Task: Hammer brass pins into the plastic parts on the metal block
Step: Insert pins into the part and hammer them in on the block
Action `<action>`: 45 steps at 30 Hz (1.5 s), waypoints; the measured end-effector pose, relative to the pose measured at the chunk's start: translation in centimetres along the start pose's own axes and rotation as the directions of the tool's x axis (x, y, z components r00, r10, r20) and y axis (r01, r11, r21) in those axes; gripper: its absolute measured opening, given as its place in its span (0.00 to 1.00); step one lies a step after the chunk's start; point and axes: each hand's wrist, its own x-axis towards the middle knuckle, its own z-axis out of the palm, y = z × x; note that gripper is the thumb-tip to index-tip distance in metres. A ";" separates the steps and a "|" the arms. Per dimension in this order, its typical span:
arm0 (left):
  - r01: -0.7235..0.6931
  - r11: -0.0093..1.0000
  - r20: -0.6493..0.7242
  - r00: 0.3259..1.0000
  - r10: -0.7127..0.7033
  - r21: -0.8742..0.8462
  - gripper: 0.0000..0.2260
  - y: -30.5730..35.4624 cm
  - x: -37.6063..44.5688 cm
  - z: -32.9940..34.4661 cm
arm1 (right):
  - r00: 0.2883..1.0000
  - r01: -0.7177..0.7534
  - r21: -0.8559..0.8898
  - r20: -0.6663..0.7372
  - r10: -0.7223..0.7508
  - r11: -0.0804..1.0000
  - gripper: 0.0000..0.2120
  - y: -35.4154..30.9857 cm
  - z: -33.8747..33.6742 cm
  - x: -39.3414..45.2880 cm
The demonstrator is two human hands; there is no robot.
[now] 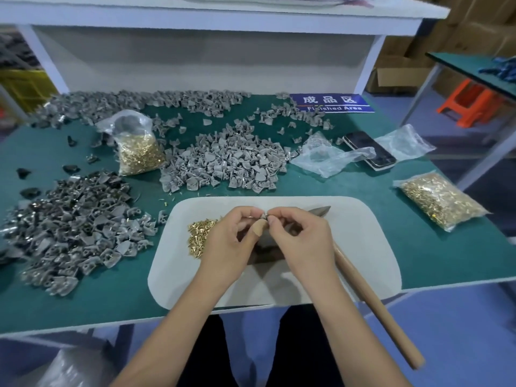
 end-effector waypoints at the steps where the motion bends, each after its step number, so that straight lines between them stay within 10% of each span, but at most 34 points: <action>1: -0.004 1.000 0.004 1.000 0.004 0.007 0.07 0.0 0.0 0.0 | 1.000 -0.003 -0.004 0.008 0.003 1.000 0.06 0.1 -0.1 0.0; 7: -0.067 0.987 -0.001 0.998 0.068 0.147 0.07 0.0 -0.2 0.1 | 0.991 -0.004 -0.044 0.135 0.010 0.999 0.13 0.3 -1.7 0.5; 10: -0.137 0.877 -0.058 0.981 0.184 0.461 0.05 -0.3 -0.3 -0.1 | 0.998 -0.061 -0.209 -0.044 0.053 0.976 0.09 1.2 -4.2 0.3; 15: -0.155 0.800 -0.032 0.977 0.212 0.580 0.04 -0.8 -0.2 -1.3 | 0.948 -0.283 -0.806 -0.151 0.281 0.520 0.21 3.9 -8.8 -2.0; 20: -0.157 0.788 -0.019 0.978 0.210 0.595 0.03 -0.9 -0.2 -1.4 | 0.967 -0.123 -0.828 0.024 0.254 0.547 0.10 3.4 -9.4 -2.3; 29: -0.115 0.798 -0.034 0.985 0.167 0.592 0.07 -1.0 -0.5 -1.4 | 0.872 -0.258 -0.778 0.067 0.484 0.573 0.07 3.5 -11.2 -0.5; 36: -0.113 0.799 -0.029 0.987 0.161 0.591 0.02 -0.2 -0.4 -1.3 | 0.965 -0.209 -0.689 -0.029 0.262 0.694 0.09 2.3 -11.4 -2.0; 40: -0.125 0.747 -0.011 0.985 0.174 0.653 0.02 0.2 -0.3 -1.3 | 0.971 -0.103 -0.405 0.156 0.179 0.908 0.06 0.4 -9.9 -2.5; 45: -0.128 0.685 -0.003 0.982 0.188 0.718 0.03 0.7 -0.3 -1.2 | 0.960 0.015 -0.585 0.234 0.151 0.811 0.12 -0.6 -7.6 -2.7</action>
